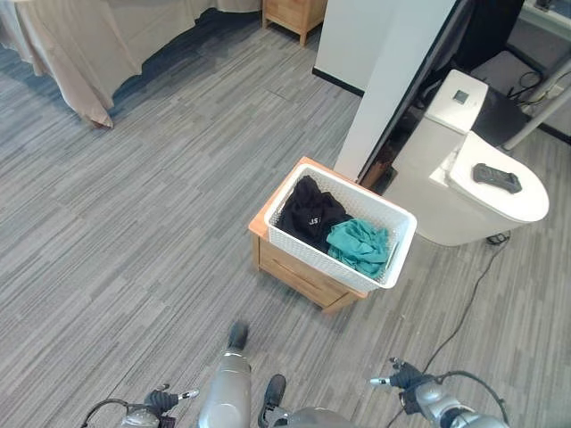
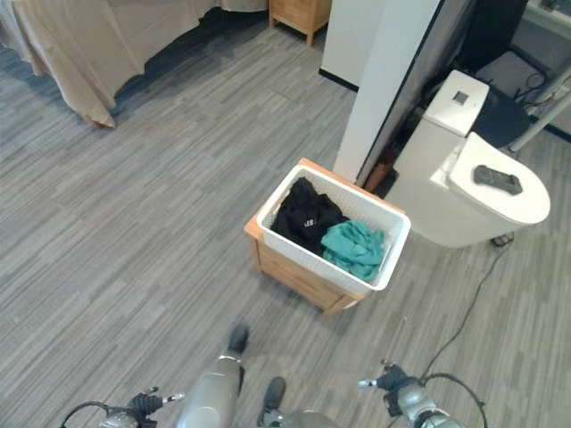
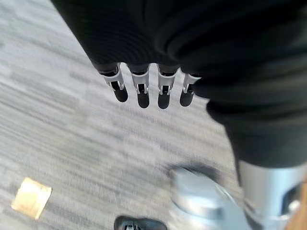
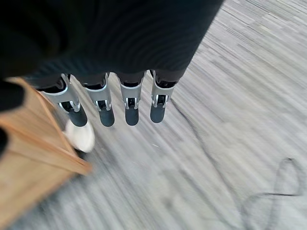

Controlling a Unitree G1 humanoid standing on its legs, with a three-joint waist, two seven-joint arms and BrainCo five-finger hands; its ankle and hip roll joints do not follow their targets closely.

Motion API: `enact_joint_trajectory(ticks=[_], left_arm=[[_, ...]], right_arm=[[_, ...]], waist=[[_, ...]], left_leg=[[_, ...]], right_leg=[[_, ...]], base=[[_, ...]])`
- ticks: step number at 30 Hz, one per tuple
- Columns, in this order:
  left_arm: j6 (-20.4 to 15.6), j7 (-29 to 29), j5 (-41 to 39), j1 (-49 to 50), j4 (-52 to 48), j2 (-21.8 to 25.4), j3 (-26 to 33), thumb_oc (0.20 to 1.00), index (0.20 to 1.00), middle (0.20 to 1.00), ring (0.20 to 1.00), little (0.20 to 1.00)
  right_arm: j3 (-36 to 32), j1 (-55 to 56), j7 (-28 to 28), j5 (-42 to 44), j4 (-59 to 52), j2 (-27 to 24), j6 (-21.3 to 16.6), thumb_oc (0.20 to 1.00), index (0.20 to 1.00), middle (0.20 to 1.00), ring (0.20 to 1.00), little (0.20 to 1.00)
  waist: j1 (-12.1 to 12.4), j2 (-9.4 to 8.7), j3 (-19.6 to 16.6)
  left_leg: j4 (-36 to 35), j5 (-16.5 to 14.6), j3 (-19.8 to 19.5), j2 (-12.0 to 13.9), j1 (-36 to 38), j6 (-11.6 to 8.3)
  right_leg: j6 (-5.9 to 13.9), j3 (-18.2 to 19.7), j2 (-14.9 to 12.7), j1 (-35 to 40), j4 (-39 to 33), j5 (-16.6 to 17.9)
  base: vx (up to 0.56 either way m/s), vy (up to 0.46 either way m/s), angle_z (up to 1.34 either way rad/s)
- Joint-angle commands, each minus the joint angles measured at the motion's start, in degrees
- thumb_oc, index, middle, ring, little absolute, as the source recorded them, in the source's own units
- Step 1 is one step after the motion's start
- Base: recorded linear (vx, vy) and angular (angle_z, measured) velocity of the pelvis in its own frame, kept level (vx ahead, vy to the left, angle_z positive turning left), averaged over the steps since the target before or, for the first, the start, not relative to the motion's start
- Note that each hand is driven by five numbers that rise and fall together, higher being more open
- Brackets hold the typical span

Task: Grab the laundry basket,head to the washer,open it,put in the laundry and shut it.

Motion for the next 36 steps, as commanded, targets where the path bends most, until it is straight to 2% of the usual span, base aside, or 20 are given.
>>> enact_joint_trajectory(ticks=[1,3,4,5,8,18,19,20,21,23,24,25,26,27,28,29,30,32,34,36], left_arm=[[-1.33,0.68,-1.01,1.15,2.06,2.94,0.72,1.000,1.000,1.000,1.000,1.000],[-1.13,0.10,-0.79,1.81,2.77,3.26,1.07,1.000,1.000,1.000,1.000,1.000],[-1.09,0.00,-0.70,2.02,2.82,3.33,1.27,1.000,1.000,1.000,1.000,1.000],[-1.07,0.06,-0.08,2.95,2.77,3.21,1.59,1.000,1.000,1.000,1.000,1.000],[-1.25,0.36,0.32,2.13,0.82,3.50,0.69,1.000,1.000,1.000,1.000,1.000],[-1.64,0.67,2.59,-0.95,-1.48,4.11,-3.00,1.000,1.000,1.000,1.000,1.000],[-1.50,0.56,3.05,-0.85,-1.14,4.16,-3.23,1.000,1.000,1.000,1.000,1.000],[-1.43,0.29,3.63,-0.59,-0.56,4.06,-3.41,1.000,1.000,1.000,1.000,1.000],[-1.43,0.29,3.63,-0.59,-0.55,4.05,-3.41,1.000,1.000,1.000,1.000,1.000],[-1.28,-0.25,4.53,0.15,0.16,3.55,-4.09,1.000,1.000,1.000,1.000,1.000],[-1.25,-0.34,4.74,0.41,0.29,3.33,-4.22,1.000,1.000,1.000,1.000,1.000],[-1.10,-0.36,4.59,0.63,0.02,2.86,-4.77,1.000,1.000,1.000,1.000,1.000],[-1.11,-0.77,5.64,-0.05,-0.25,2.39,-6.21,1.000,1.000,1.000,1.000,1.000],[-1.06,-0.16,5.75,-0.80,-0.15,2.91,-6.18,1.000,1.000,1.000,1.000,1.000],[-2.11,-0.69,5.77,-1.51,0.47,2.29,-7.50,1.000,1.000,1.000,1.000,1.000],[-1.77,-0.84,6.50,-1.57,-0.06,1.84,-7.10,1.000,1.000,1.000,1.000,1.000],[-1.76,-0.84,6.50,-1.59,-0.06,1.86,-7.10,1.000,1.000,1.000,1.000,1.000],[-1.58,0.31,5.89,-0.74,0.55,2.42,-5.41,1.000,1.000,1.000,1.000,1.000],[-1.65,0.04,4.68,0.01,0.43,1.99,-4.21,1.000,1.000,1.000,1.000,1.000],[-1.91,0.22,4.02,0.27,-0.11,1.16,-3.92,1.000,1.000,1.000,1.000,1.000]], right_arm=[[0.11,6.28,-0.63,0.28,-1.20,-1.26,-1.46,1.000,1.000,1.000,1.000,1.000],[-1.27,6.15,-0.27,0.83,-2.65,-0.90,-1.35,1.000,1.000,1.000,1.000,1.000],[-1.60,6.16,-0.28,1.03,-3.10,-0.61,-1.25,1.000,1.000,1.000,1.000,1.000],[-0.95,7.14,-0.03,-0.22,-4.99,0.68,-1.21,1.000,1.000,1.000,1.000,1.000],[0.87,7.87,0.44,-1.97,-6.47,1.53,-1.16,1.000,1.000,1.000,1.000,1.000],[3.08,7.40,0.31,-3.28,-7.42,2.13,-1.04,1.000,1.000,1.000,1.000,1.000],[3.01,7.34,0.38,-3.42,-7.49,2.02,-1.07,1.000,1.000,1.000,1.000,1.000],[2.86,7.29,0.34,-3.62,-7.45,1.81,-1.06,1.000,1.000,1.000,1.000,1.000],[2.86,7.29,0.34,-3.62,-7.45,1.80,-1.06,1.000,1.000,1.000,1.000,1.000],[2.43,7.29,0.36,-3.92,-7.20,1.37,-0.96,1.000,1.000,1.000,1.000,1.000],[2.24,7.39,0.35,-4.04,-7.16,1.11,-0.95,1.000,1.000,1.000,1.000,1.000],[1.95,7.42,0.43,-3.92,-7.92,0.36,-1.01,1.000,1.000,1.000,1.000,1.000],[2.22,7.25,0.37,-3.93,-8.25,-0.06,-1.50,1.000,1.000,1.000,1.000,1.000],[2.54,6.73,0.32,-4.28,-8.80,0.00,-1.50,1.000,1.000,1.000,1.000,1.000],[4.40,5.49,-0.31,-6.60,-8.85,-1.07,-1.94,1.000,1.000,1.000,1.000,1.000],[3.69,5.41,-0.10,-5.38,-7.81,-0.39,-1.30,1.000,1.000,1.000,1.000,1.000],[3.68,5.39,-0.10,-5.37,-7.80,-0.38,-1.31,1.000,1.000,1.000,1.000,1.000],[3.73,5.49,0.09,-4.85,-7.08,0.27,-1.58,1.000,1.000,1.000,1.000,1.000],[3.21,5.51,0.12,-4.32,-5.63,0.58,-1.43,1.000,1.000,1.000,1.000,1.000],[2.40,6.12,0.06,-3.79,-4.03,0.32,-1.40,1.000,1.000,1.000,1.000,1.000]], waist=[[1.28,-1.97,-5.10],[0.75,-3.12,-5.92],[0.81,-3.46,-6.00],[1.05,-4.80,-6.93],[1.28,-5.60,-7.06],[0.89,-6.41,-6.13],[0.71,-6.48,-6.34],[0.39,-6.33,-6.44],[0.42,-6.33,-6.44],[-0.37,-5.51,-6.56],[-0.69,-4.93,-6.41],[-2.11,-2.34,-4.45],[-3.62,-1.50,-3.57],[-4.27,-2.20,-3.22],[-4.86,-3.86,-2.96],[-4.08,-3.19,-2.53],[-4.10,-3.23,-2.57],[-3.16,-2.81,-2.92],[-2.76,-2.35,-4.43],[-3.10,-1.56,-5.87]], left_leg=[[7.01,1.52,-2.54,0.05,4.74,1.58],[11.54,-0.88,-1.52,-1.55,3.84,2.21],[12.67,-1.56,-1.17,-1.71,3.61,2.44],[16.86,-5.22,0.05,-2.65,3.37,4.03],[19.33,-7.82,0.45,-2.96,3.85,5.07],[23.63,-11.90,-0.23,-3.64,4.06,6.90],[23.60,-12.24,-0.14,-3.83,4.52,7.15],[23.34,-12.73,0.02,-4.15,5.61,7.70],[23.34,-12.73,0.05,-4.15,5.62,7.72],[22.19,-13.12,0.01,-4.76,8.05,8.70],[21.67,-13.18,0.18,-4.93,9.15,9.11],[21.61,-12.91,-0.54,-4.39,10.62,9.87],[19.53,-12.54,-3.03,-5.54,12.93,10.38],[19.29,-13.72,-2.25,-5.61,14.00,9.46],[21.55,-14.78,-0.35,-6.51,13.39,8.51],[25.22,-16.29,-0.09,-5.47,12.77,8.67],[25.19,-16.20,-0.09,-5.51,12.68,8.67],[21.92,-15.83,-0.55,-4.96,13.77,7.98],[18.59,-14.93,-0.90,-4.36,15.23,7.24],[15.59,-13.47,-1.82,-4.06,15.92,6.55]], right_leg=[[7.03,1.38,-8.08,0.03,12.57,-7.81],[8.59,2.13,-10.16,-0.08,14.65,-7.78],[8.71,2.29,-10.56,-0.07,14.88,-7.92],[9.74,3.32,-12.45,-0.10,16.00,-7.38],[10.51,3.89,-13.45,-0.73,17.74,-6.50],[11.62,4.13,-14.29,-2.08,20.39,-4.17],[12.03,4.30,-14.54,-2.30,21.37,-2.88],[12.78,5.02,-15.13,-3.50,23.81,0.54],[12.80,5.06,-15.14,-3.51,23.81,0.54],[12.97,6.62,-16.12,-6.20,29.26,6.77],[12.85,7.04,-16.39,-7.74,32.29,9.73],[12.48,7.77,-15.32,-11.68,41.10,12.65],[11.62,9.24,-10.06,-18.26,40.45,6.50],[10.65,4.93,-14.96,-18.50,28.03,3.85],[10.62,3.43,-17.19,-17.13,17.76,4.60],[10.83,3.78,-16.51,-13.06,18.89,2.45],[10.84,3.78,-16.55,-13.15,18.87,2.51],[10.25,4.93,-14.51,-11.63,17.38,1.68],[9.77,2.01,-14.33,-9.77,14.28,1.95],[9.86,0.99,-14.12,-8.80,12.04,2.08]], base=[[0.24,0.388,-0.76],[0.17,0.284,-0.63],[0.27,0.419,-0.26],[0.26,0.408,-0.43],[0.16,0.275,-0.43],[0.05,0.113,-0.01],[0.06,0.171,0.11],[0.04,0.131,0.03],[0.04,0.139,-0.02],[0.03,0.154,0.02],[-0.03,0.299,0.06],[0.04,0.279,0.14],[0.10,0.172,0.20],[0.23,-0.073,0.27],[0.14,-0.157,0.16],[0.07,-0.110,0.04],[-0.01,-0.041,-0.02],[0.06,-0.063,-0.03],[0.16,-0.115,-0.34],[0.10,-0.062,-0.17]])
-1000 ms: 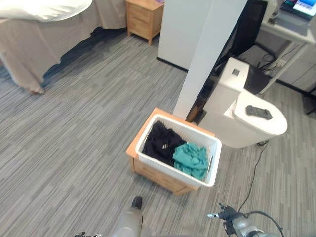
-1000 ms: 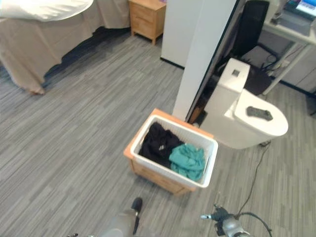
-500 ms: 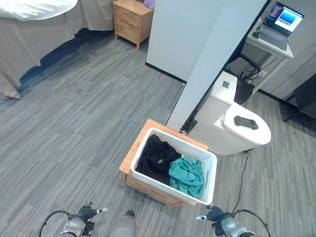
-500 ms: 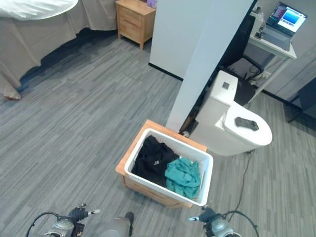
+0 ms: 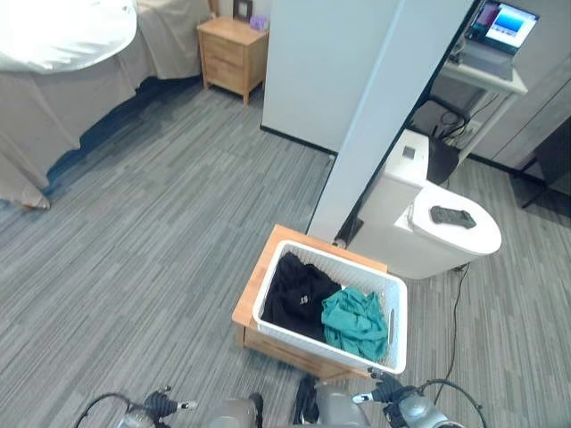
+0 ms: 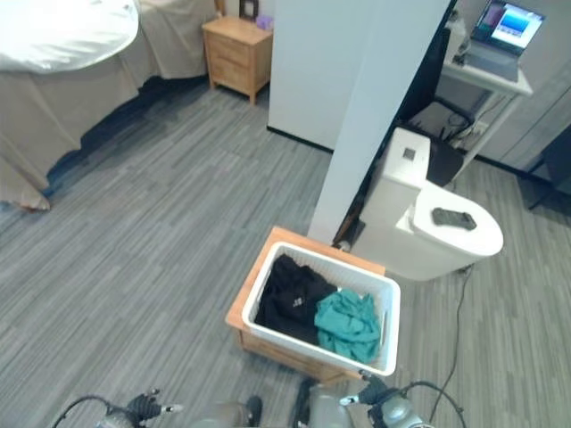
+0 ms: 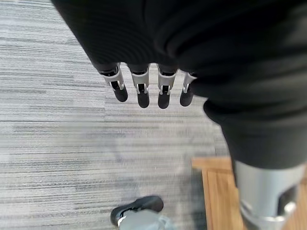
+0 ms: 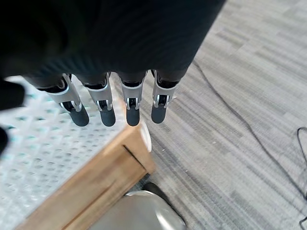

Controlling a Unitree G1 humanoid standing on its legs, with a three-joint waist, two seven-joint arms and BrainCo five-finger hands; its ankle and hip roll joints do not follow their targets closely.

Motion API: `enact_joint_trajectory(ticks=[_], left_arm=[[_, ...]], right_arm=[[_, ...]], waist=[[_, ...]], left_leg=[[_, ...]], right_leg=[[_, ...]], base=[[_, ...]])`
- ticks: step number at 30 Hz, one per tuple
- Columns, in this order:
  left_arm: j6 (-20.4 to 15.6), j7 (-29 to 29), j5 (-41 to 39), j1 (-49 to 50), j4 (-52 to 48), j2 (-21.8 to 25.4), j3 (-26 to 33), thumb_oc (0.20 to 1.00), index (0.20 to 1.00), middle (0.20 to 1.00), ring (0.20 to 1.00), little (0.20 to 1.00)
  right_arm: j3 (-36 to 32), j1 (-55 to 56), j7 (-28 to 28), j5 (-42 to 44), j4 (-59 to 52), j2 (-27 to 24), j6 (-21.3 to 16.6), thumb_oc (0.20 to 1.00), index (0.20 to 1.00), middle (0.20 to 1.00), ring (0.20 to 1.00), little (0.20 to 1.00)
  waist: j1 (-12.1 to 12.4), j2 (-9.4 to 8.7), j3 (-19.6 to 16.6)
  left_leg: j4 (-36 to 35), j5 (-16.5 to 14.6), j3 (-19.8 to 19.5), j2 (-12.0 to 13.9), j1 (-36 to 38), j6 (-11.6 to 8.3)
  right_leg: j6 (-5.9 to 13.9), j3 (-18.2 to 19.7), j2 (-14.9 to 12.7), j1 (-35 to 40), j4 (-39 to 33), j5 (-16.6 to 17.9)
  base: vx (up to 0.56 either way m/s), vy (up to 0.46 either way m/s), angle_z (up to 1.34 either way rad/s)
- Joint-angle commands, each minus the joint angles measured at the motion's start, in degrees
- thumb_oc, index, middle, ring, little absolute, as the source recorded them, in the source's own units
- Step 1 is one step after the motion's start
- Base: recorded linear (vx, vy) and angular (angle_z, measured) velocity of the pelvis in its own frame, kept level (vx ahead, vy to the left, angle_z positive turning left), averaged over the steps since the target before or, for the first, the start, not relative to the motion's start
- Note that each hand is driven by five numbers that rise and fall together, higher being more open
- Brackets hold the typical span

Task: Grab the laundry basket,head to the washer,open it,put in the laundry and shut it.

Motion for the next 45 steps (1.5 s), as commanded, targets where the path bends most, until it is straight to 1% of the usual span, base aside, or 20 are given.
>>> enact_joint_trajectory(ticks=[1,6,13,17,19,20,21,22,23,24,25,27,28,32,38,41,42,43,44,45], left_arm=[[-1.09,0.60,-0.71,-2.39,0.16,-0.56,1.36,1.000,1.000,1.000,1.000,1.000],[-1.69,0.86,0.47,-2.06,0.03,-1.48,0.03,1.000,1.000,1.000,1.000,1.000],[-1.91,1.25,0.55,-1.77,-0.30,-1.19,0.28,1.000,1.000,1.000,1.000,1.000],[-1.92,1.77,0.29,-2.37,-0.87,-1.00,0.36,1.000,1.000,1.000,1.000,1.000],[-2.12,2.09,-0.25,-3.62,-1.27,-0.98,-0.15,1.000,1.000,1.000,1.000,1.000],[-2.13,2.23,-0.77,-3.91,-1.16,-0.82,-0.02,1.000,1.000,1.000,1.000,1.000],[-2.24,2.92,-1.83,-4.18,-1.81,-0.58,0.05,1.000,1.000,1.000,1.000,1.000],[-2.24,3.15,-2.00,-4.12,-2.25,-0.57,0.01,1.000,1.000,1.000,1.000,1.000],[-2.23,3.16,-2.00,-4.08,-2.27,-0.60,-0.01,1.000,1.000,1.000,1.000,1.000],[-2.82,3.62,-1.85,-4.12,-2.63,-0.62,-0.34,1.000,1.000,1.000,1.000,1.000],[-3.15,3.71,-2.00,-3.78,-2.67,-0.76,-0.33,1.000,1.000,1.000,1.000,1.000],[-3.42,4.50,-2.10,-3.21,-2.91,-0.72,0.02,1.000,1.000,1.000,1.000,1.000],[-4.18,3.88,-2.72,-1.00,-3.26,-1.55,0.74,1.000,1.000,1.000,1.000,1.000],[-4.09,3.74,-3.65,-0.16,-3.28,-1.59,1.64,1.000,1.000,1.000,1.000,1.000],[-4.09,4.01,-4.39,0.10,-3.82,-2.02,1.73,1.000,1.000,1.000,1.000,1.000],[-4.85,2.74,-8.23,4.09,-12.01,-1.21,2.67,1.000,1.000,1.000,1.000,1.000],[-4.65,1.44,-9.38,7.21,-18.83,-0.30,2.82,1.000,1.000,1.000,1.000,1.000],[-3.68,-2.43,-11.36,14.40,-35.13,2.69,4.43,1.000,1.000,1.000,1.000,1.000],[-3.37,-2.49,-11.40,14.84,-35.64,2.87,4.50,1.000,1.000,1.000,1.000,1.000],[-2.78,-4.17,-12.19,18.42,-42.63,4.28,6.15,1.000,1.000,1.000,1.000,1.000]], right_arm=[[-2.05,-1.89,-1.21,1.47,0.87,-4.02,-0.59,1.000,1.000,1.000,1.000,1.000],[-2.21,-1.52,-1.60,2.25,0.70,-4.01,-1.29,1.000,1.000,1.000,1.000,1.000],[-2.16,-0.62,-2.07,1.41,-0.41,-4.42,-1.41,1.000,1.000,1.000,1.000,1.000],[-3.19,-0.31,-2.42,2.38,0.29,-4.79,-1.39,1.000,1.000,1.000,1.000,1.000],[-4.09,-1.03,-2.71,3.95,1.16,-5.31,-1.44,1.000,1.000,1.000,1.000,1.000],[-4.52,-1.08,-2.65,4.59,1.85,-5.56,-1.44,1.000,1.000,1.000,1.000,1.000],[-5.33,-0.71,-3.12,4.76,2.16,-6.41,-1.34,1.000,1.000,1.000,1.000,1.000],[-5.85,-0.47,-3.43,4.98,1.96,-6.81,-1.32,1.000,1.000,1.000,1.000,1.000],[-5.85,-0.42,-3.43,4.98,1.93,-6.85,-1.31,1.000,1.000,1.000,1.000,1.000],[-6.88,-0.67,-4.65,5.74,1.20,-7.57,-1.98,1.000,1.000,1.000,1.000,1.000],[-7.56,-0.42,-4.88,5.71,0.44,-8.24,-2.25,1.000,1.000,1.000,1.000,1.000],[-8.49,-0.41,-5.32,5.84,-0.93,-8.56,-2.41,1.000,1.000,1.000,1.000,1.000],[-11.05,1.07,-5.35,5.63,-1.60,-8.64,-2.21,1.000,1.000,1.000,1.000,1.000],[-11.16,2.39,-4.61,5.90,-0.32,-7.55,-1.82,1.000,1.000,1.000,1.000,1.000],[-12.00,4.36,-3.71,7.89,1.79,-5.89,-1.24,1.000,1.000,1.000,1.000,1.000],[-15.14,8.40,-3.33,11.56,-2.35,-5.76,-1.82,1.000,1.000,1.000,1.000,1.000],[-16.43,10.07,-3.34,11.68,-4.20,-6.42,-2.10,1.000,1.000,1.000,1.000,1.000],[-19.54,13.87,-3.57,11.50,-9.99,-7.84,-2.34,1.000,1.000,1.000,1.000,1.000],[-19.50,14.18,-3.59,11.45,-10.24,-7.80,-2.20,1.000,1.000,1.000,1.000,1.000],[-21.17,15.93,-3.78,10.75,-14.28,-8.66,-2.12,1.000,1.000,1.000,1.000,1.000]], waist=[[0.25,-0.46,-0.11],[0.10,1.12,-0.75],[-0.23,1.96,-0.21],[-0.36,2.38,1.42],[-0.02,2.52,2.81],[-0.03,2.51,2.81],[-1.20,3.21,2.14],[-1.18,3.97,1.76],[-0.98,3.97,1.79],[-0.66,5.18,1.52],[-1.02,5.80,1.38],[-1.54,6.49,1.21],[-1.87,6.74,-0.11],[-1.32,6.18,-1.04],[-1.14,5.36,-1.91],[-1.54,5.00,-1.75],[-1.61,4.94,-1.82],[-1.72,4.87,-1.78],[-1.75,4.82,-1.96],[-1.75,4.83,-1.99]], left_leg=[[4.78,-1.84,-6.10,3.95,-4.44,-2.99],[0.09,0.60,-7.51,4.84,-3.52,-4.25],[-1.95,2.06,-8.39,6.00,-3.55,-5.14],[1.10,3.32,-9.28,6.17,-5.93,-6.64],[5.00,4.67,-13.03,4.82,-8.03,-7.37],[4.71,4.30,-14.95,4.49,-8.11,-7.75],[-0.49,6.71,-12.22,10.16,-9.02,-8.57],[-4.16,9.51,-11.15,13.28,-9.71,-8.91],[-4.88,9.81,-10.93,13.48,-9.23,-8.98],[-8.98,12.00,-12.68,15.45,-10.10,-9.39],[-8.98,11.71,-12.96,15.66,-9.02,-9.85],[-9.66,11.31,-12.95,15.52,-7.77,-10.07],[-10.80,9.33,-9.58,12.61,-5.26,-8.82],[-11.39,8.56,-8.61,11.49,-4.74,-8.00],[-14.01,9.51,-7.86,10.84,-5.04,-7.57],[-14.06,10.08,-7.72,10.82,-6.05,-7.58],[-14.06,10.17,-7.75,10.82,-6.24,-7.62],[-14.06,10.33,-7.57,10.95,-6.50,-7.74],[-14.06,10.31,-7.58,10.95,-6.49,-7.74],[-14.06,10.32,-7.42,11.07,-6.63,-7.83]], right_leg=[[3.01,-0.45,0.17,7.81,-16.17,8.44],[2.39,-1.80,0.56,8.66,-17.50,7.63],[1.74,-2.52,1.16,8.21,-16.75,6.54],[0.65,-3.00,1.83,8.04,-16.84,5.65],[0.46,-2.48,1.65,7.69,-16.35,5.98],[0.58,-1.93,1.62,7.38,-16.13,5.90],[0.98,-2.96,1.19,7.69,-16.02,4.96],[1.13,-3.49,1.15,7.74,-15.71,4.64],[1.05,-3.29,1.22,7.73,-15.59,4.56],[1.67,-2.46,1.21,7.61,-14.59,4.33],[1.95,-1.33,0.94,7.32,-13.77,4.14],[2.42,-0.36,0.49,6.97,-13.20,4.44],[4.88,1.92,-3.01,7.62,-15.37,7.59],[5.73,2.25,-4.66,8.02,-18.06,9.54],[6.58,1.52,-5.78,8.22,-21.99,12.14],[6.81,1.16,-5.78,7.95,-23.18,12.94],[6.88,1.14,-5.79,8.05,-23.59,13.17],[7.07,0.84,-5.83,8.25,-24.74,13.94],[7.07,0.81,-5.82,8.31,-24.83,13.98],[7.20,0.66,-5.84,8.42,-25.51,14.39]], base=[[0.07,-0.027,0.31],[0.06,-0.059,0.29],[0.03,-0.062,0.08],[-0.01,-0.079,0.07],[-0.03,0.006,0.04],[0.03,0.126,0.01],[0.07,0.185,-0.05],[0.06,0.158,0.03],[0.09,0.195,0.18],[0.07,0.218,0.24],[0.07,0.224,0.12],[0.03,0.406,-0.70],[0.04,0.649,-1.13],[0.01,0.228,-0.52],[-0.04,0.090,0.03],[-0.03,0.010,0.07],[-0.01,-0.032,0.11],[0.00,-0.029,0.13],[0.01,-0.033,0.05],[0.00,-0.044,0.00]])
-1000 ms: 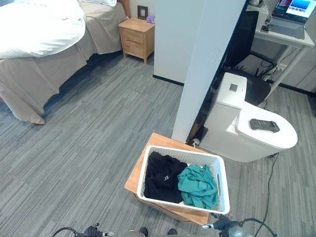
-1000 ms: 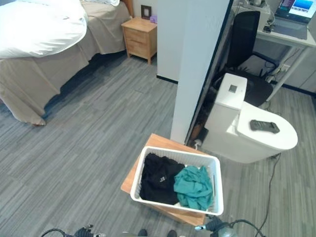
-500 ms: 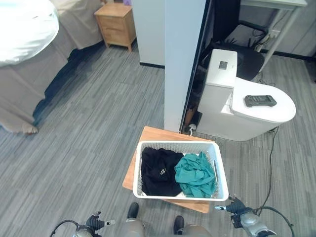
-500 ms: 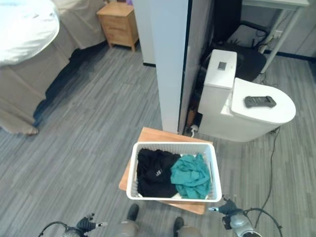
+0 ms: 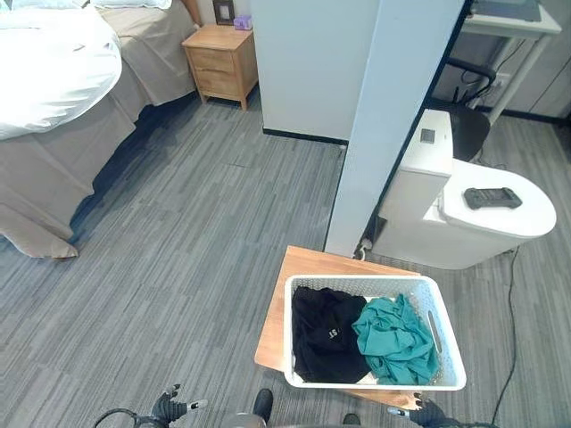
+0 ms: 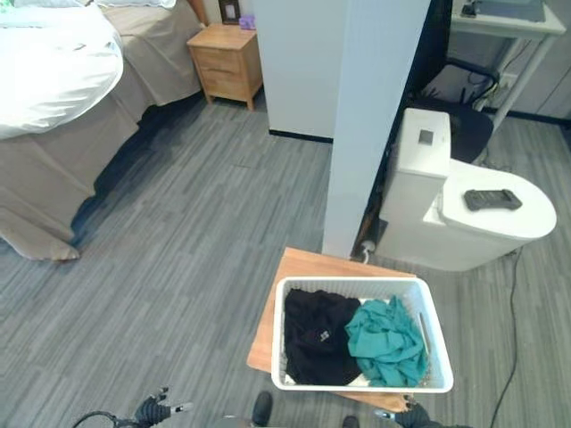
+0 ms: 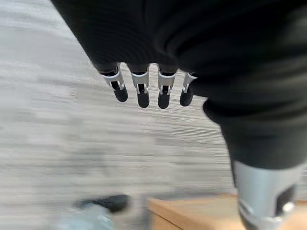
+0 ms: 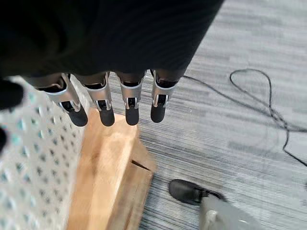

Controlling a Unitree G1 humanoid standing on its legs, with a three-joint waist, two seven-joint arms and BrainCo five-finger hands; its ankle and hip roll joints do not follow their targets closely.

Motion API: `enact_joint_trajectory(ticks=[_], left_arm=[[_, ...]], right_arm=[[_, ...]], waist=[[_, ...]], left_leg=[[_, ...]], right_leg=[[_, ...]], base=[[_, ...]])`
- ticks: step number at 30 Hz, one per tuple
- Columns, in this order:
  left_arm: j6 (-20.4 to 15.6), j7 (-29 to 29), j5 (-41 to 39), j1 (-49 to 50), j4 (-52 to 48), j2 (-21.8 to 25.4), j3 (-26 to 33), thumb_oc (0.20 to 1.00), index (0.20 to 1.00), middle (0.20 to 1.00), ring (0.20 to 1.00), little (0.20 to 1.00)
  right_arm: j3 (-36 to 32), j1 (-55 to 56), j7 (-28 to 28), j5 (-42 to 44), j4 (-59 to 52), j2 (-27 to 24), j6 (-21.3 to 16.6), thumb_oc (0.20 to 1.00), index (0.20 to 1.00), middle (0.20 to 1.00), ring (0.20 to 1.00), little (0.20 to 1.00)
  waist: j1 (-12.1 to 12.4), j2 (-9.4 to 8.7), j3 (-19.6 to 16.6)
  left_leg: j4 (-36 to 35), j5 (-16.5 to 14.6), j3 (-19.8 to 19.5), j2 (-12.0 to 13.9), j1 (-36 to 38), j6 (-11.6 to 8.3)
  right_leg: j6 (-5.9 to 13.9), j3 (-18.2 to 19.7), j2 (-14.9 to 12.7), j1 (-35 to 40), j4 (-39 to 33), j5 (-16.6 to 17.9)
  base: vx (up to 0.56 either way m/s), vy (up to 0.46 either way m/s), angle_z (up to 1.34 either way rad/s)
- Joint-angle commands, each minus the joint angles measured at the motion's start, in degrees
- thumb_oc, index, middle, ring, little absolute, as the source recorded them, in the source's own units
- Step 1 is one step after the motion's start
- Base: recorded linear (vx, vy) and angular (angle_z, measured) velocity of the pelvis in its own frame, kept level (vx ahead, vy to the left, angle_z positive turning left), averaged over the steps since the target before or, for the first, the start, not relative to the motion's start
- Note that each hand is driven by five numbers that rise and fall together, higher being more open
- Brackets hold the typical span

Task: Grab the laundry basket,head to the washer,open it,put in the laundry and shut it.

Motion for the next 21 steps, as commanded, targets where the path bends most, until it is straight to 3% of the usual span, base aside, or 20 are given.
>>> enact_joint_trajectory(ticks=[1,3,7,10,14,21], left_arm=[[1.55,-7.69,-4.29,5.40,-12.51,5.81,9.67,1.000,1.000,1.000,1.000,1.000],[2.66,-9.22,-5.05,8.71,-18.14,6.86,11.27,1.000,1.000,1.000,1.000,1.000],[3.53,-14.12,-12.06,19.65,-36.96,10.63,18.53,1.000,1.000,1.000,1.000,1.000],[4.22,-15.89,-19.48,26.60,-49.06,14.43,21.00,1.000,1.000,1.000,1.000,1.000],[4.94,-16.66,-24.38,29.82,-55.83,19.06,22.17,1.000,1.000,1.000,1.000,1.000],[5.89,-15.00,-28.97,26.80,-57.46,25.14,18.07,1.000,1.000,1.000,1.000,1.000]], right_arm=[[-3.48,4.91,0.04,-1.69,-10.24,-6.33,-0.08,1.000,1.000,1.000,1.000,1.000],[-4.68,6.99,0.74,-3.25,-15.53,-7.66,1.06,1.000,1.000,1.000,1.000,1.000],[-13.01,14.09,4.82,-9.75,-42.45,-15.34,2.90,1.000,1.000,1.000,1.000,1.000],[-20.58,14.64,6.20,-6.35,-56.24,-20.61,2.65,1.000,1.000,1.000,1.000,1.000],[-24.02,17.79,10.07,-1.11,-64.70,-25.42,2.67,1.000,1.000,1.000,1.000,1.000],[-21.92,15.79,11.04,3.38,-64.59,-30.60,3.14,1.000,1.000,1.000,1.000,1.000]], waist=[[0.93,-3.38,-0.16],[0.96,-3.44,-0.60],[1.26,-2.96,-0.54],[0.75,-2.57,-0.21],[0.19,-2.54,-0.13],[-0.32,-2.53,-0.38]], left_leg=[[-0.40,2.01,0.06,3.59,-5.42,0.04],[-0.40,1.96,0.26,3.91,-5.53,-0.09],[-0.40,1.99,0.96,5.33,-6.28,-0.55],[-0.40,1.86,1.53,5.80,-6.28,-0.63],[-0.40,1.83,2.13,5.82,-6.13,-0.67],[-0.40,2.57,2.22,5.82,-7.12,-0.98]], right_leg=[[2.44,0.33,-3.46,-4.92,-1.21,7.07],[2.50,0.33,-3.49,-5.09,-1.73,7.33],[2.83,1.58,-3.22,-7.13,-1.77,7.53],[2.99,3.05,-3.00,-8.10,-1.77,7.64],[3.20,3.96,-2.88,-8.75,-1.77,7.97],[3.30,4.02,-2.83,-9.80,-1.77,8.46]], base=[[0.00,-0.044,0.02],[0.00,-0.023,0.00],[-0.03,-0.030,-0.16],[-0.02,-0.003,-0.25],[0.00,-0.002,-0.21],[0.00,-0.003,-0.05]])
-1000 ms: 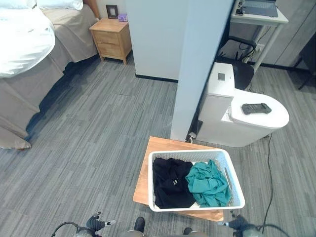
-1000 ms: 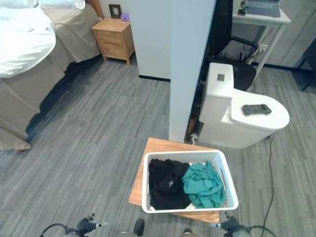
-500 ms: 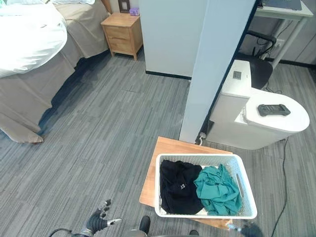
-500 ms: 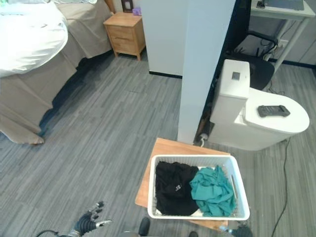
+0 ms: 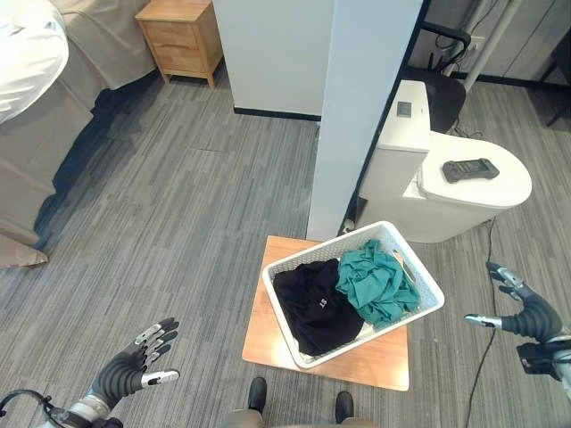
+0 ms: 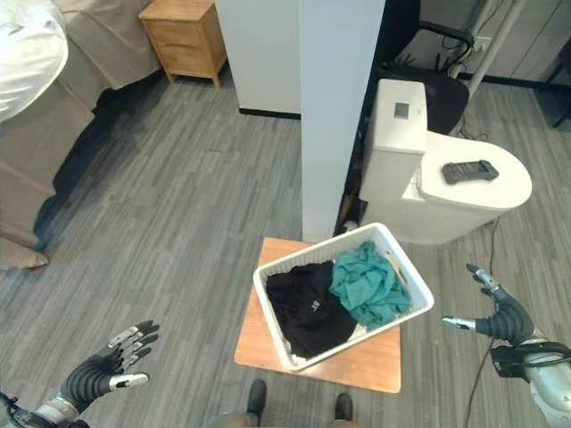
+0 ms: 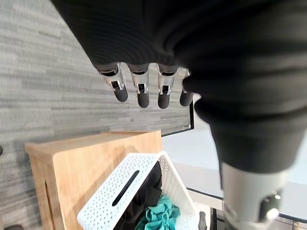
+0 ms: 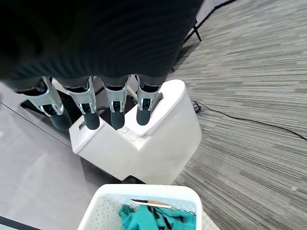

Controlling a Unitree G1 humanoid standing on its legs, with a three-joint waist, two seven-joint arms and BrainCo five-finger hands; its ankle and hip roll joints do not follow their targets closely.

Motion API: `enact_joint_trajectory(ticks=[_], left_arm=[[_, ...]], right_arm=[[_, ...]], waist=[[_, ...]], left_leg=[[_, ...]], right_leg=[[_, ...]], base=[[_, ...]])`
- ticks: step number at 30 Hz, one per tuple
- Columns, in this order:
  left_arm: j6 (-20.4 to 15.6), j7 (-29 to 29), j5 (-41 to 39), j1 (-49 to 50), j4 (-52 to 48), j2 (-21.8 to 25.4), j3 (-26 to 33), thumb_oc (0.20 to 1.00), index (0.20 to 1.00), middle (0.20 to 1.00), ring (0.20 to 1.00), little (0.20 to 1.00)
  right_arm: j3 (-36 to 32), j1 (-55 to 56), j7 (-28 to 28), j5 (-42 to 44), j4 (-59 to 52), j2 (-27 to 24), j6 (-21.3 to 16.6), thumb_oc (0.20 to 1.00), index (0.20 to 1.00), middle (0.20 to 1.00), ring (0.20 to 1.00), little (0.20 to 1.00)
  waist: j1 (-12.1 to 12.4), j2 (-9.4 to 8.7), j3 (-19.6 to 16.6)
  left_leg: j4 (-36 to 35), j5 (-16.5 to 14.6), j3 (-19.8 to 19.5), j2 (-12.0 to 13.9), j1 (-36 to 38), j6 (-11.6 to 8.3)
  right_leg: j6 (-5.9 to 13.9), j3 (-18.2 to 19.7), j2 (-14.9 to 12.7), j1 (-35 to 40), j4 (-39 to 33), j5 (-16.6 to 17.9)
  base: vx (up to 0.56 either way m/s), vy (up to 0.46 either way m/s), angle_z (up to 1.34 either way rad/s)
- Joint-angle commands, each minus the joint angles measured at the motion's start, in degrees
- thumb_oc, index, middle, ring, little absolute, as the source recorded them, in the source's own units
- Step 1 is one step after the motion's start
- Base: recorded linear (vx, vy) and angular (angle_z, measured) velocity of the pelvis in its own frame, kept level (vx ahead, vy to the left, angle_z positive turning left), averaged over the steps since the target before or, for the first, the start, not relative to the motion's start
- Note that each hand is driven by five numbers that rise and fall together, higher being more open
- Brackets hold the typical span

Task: Grab the laundry basket,head to the washer,open it,put in the laundry and shut it.

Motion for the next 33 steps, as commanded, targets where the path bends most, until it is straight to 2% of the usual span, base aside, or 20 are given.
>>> enact_joint_trajectory(ticks=[1,5,8,15,24,30,33], left_arm=[[-0.89,1.02,-2.83,-1.43,0.01,1.99,-0.03,1.000,1.000,1.000,1.000,1.000],[-0.52,1.99,-0.68,-5.76,1.49,2.17,-3.21,1.000,1.000,1.000,1.000,1.000],[0.16,3.02,1.76,-11.32,4.92,-0.75,-8.13,1.000,1.000,1.000,1.000,1.000],[0.91,3.80,5.28,-16.26,8.71,-4.03,-10.86,1.000,1.000,1.000,1.000,1.000],[1.82,4.71,5.73,-21.94,11.62,-7.22,-13.58,1.000,1.000,1.000,1.000,1.000],[1.84,7.21,4.79,-25.91,14.14,-8.85,-15.57,1.000,1.000,1.000,1.000,1.000],[2.20,7.17,5.10,-26.35,14.10,-8.64,-15.11,1.000,1.000,1.000,1.000,1.000]], right_arm=[[2.15,-3.79,0.02,4.09,2.69,-4.75,-0.98,1.000,1.000,1.000,1.000,1.000],[6.48,-8.34,-0.17,0.78,6.75,-6.95,0.47,1.000,1.000,1.000,1.000,1.000],[12.58,-16.48,-1.31,-2.08,13.28,-7.45,2.01,1.000,1.000,1.000,1.000,1.000],[19.32,-26.43,-2.74,-6.25,20.62,-7.98,3.56,1.000,1.000,1.000,1.000,1.000],[30.67,-43.20,-6.06,-11.88,32.32,-4.04,5.32,1.000,1.000,1.000,1.000,1.000],[36.76,-51.41,-8.86,-10.87,40.06,1.95,5.67,1.000,1.000,1.000,1.000,1.000],[39.20,-52.78,-7.75,-10.39,43.39,3.06,5.77,1.000,1.000,1.000,1.000,1.000]], waist=[[0.81,-2.19,-1.42],[1.04,-2.65,-1.33],[1.29,-3.43,-0.98],[1.77,-4.12,-0.47],[2.73,-4.74,1.29],[3.30,-5.22,2.22],[3.44,-5.48,2.30]], left_leg=[[0.00,2.97,-2.43,4.61,-5.03,-1.00],[0.00,3.05,-2.45,4.95,-5.38,-1.09],[0.00,3.21,-2.60,5.39,-6.32,-1.02],[0.00,3.58,-2.88,6.16,-7.85,-1.06],[0.00,4.43,-3.54,7.07,-10.71,-0.90],[0.00,4.85,-3.72,7.10,-12.12,-0.76],[0.00,4.96,-3.83,7.22,-12.27,-0.75]], right_leg=[[3.33,-0.80,-3.08,-5.19,-0.76,7.10],[3.25,-0.73,-2.81,-5.83,-0.76,7.26],[2.84,-0.45,-2.15,-7.05,-0.76,7.35],[2.13,0.35,-1.09,-8.81,-0.76,7.20],[1.23,1.13,0.06,-11.81,-0.76,7.28],[0.83,2.09,0.63,-13.36,-0.76,7.40],[0.70,2.08,0.78,-13.53,-0.76,7.37]], base=[[0.00,0.000,0.00],[0.00,-0.009,0.00],[0.01,-0.046,-0.03],[0.01,-0.034,-0.02],[-0.01,-0.029,-0.06],[0.00,-0.006,-0.04],[0.00,-0.009,-0.03]])
